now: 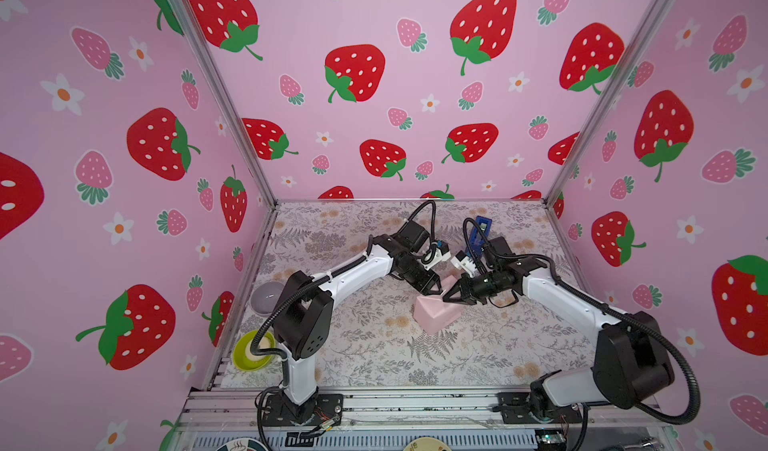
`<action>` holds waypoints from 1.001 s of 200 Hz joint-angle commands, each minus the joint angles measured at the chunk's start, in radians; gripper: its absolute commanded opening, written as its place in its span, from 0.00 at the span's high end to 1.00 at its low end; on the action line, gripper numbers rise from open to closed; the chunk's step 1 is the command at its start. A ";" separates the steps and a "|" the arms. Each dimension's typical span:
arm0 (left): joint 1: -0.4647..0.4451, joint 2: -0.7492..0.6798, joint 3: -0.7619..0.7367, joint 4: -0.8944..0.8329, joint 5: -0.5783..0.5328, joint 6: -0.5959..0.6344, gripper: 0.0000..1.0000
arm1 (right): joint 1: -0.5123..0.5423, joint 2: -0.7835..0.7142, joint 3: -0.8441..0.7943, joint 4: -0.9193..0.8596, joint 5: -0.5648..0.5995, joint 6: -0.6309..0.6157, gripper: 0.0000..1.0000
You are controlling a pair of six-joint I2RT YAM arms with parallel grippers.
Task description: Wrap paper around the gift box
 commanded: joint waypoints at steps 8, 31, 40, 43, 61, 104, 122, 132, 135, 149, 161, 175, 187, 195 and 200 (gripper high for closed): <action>-0.019 0.026 -0.052 -0.149 -0.066 0.033 0.57 | -0.012 0.034 0.006 -0.113 0.088 -0.022 1.00; -0.019 0.016 -0.044 -0.152 -0.078 0.027 0.57 | -0.020 0.042 -0.010 -0.119 0.098 -0.024 1.00; -0.018 0.006 -0.030 -0.159 -0.089 0.021 0.56 | -0.021 0.046 -0.013 -0.124 0.105 -0.028 1.00; -0.017 0.000 -0.025 -0.161 -0.097 0.017 0.56 | -0.022 0.047 -0.014 -0.126 0.107 -0.029 1.00; -0.013 -0.041 0.008 -0.169 -0.126 0.002 0.54 | -0.023 0.054 -0.023 -0.131 0.109 -0.036 1.00; 0.014 -0.165 0.080 -0.165 -0.198 -0.062 0.52 | -0.024 0.064 -0.034 -0.136 0.112 -0.048 1.00; 0.021 -0.196 0.092 -0.154 -0.214 -0.092 0.52 | -0.024 0.062 -0.041 -0.130 0.112 -0.047 1.00; 0.020 -0.201 0.094 -0.149 -0.210 -0.100 0.52 | -0.024 0.063 -0.042 -0.129 0.112 -0.045 1.00; 0.021 -0.202 0.095 -0.150 -0.206 -0.101 0.52 | -0.024 0.062 -0.042 -0.130 0.112 -0.045 1.00; 0.020 -0.195 0.091 -0.139 -0.183 -0.115 0.53 | -0.024 0.062 -0.042 -0.127 0.109 -0.044 1.00; 0.014 -0.178 0.092 -0.133 -0.173 -0.135 0.54 | -0.024 0.061 -0.041 -0.127 0.108 -0.043 1.00; 0.003 -0.156 0.087 -0.121 -0.163 -0.146 0.55 | -0.024 0.061 -0.041 -0.127 0.108 -0.042 1.00; -0.014 -0.135 0.087 -0.117 -0.169 -0.152 0.56 | -0.024 0.062 -0.039 -0.126 0.108 -0.042 1.00; -0.025 -0.120 0.087 -0.111 -0.171 -0.152 0.56 | -0.024 0.064 -0.039 -0.125 0.105 -0.041 1.00; -0.034 -0.111 0.086 -0.106 -0.175 -0.152 0.56 | -0.024 0.064 -0.039 -0.124 0.105 -0.040 1.00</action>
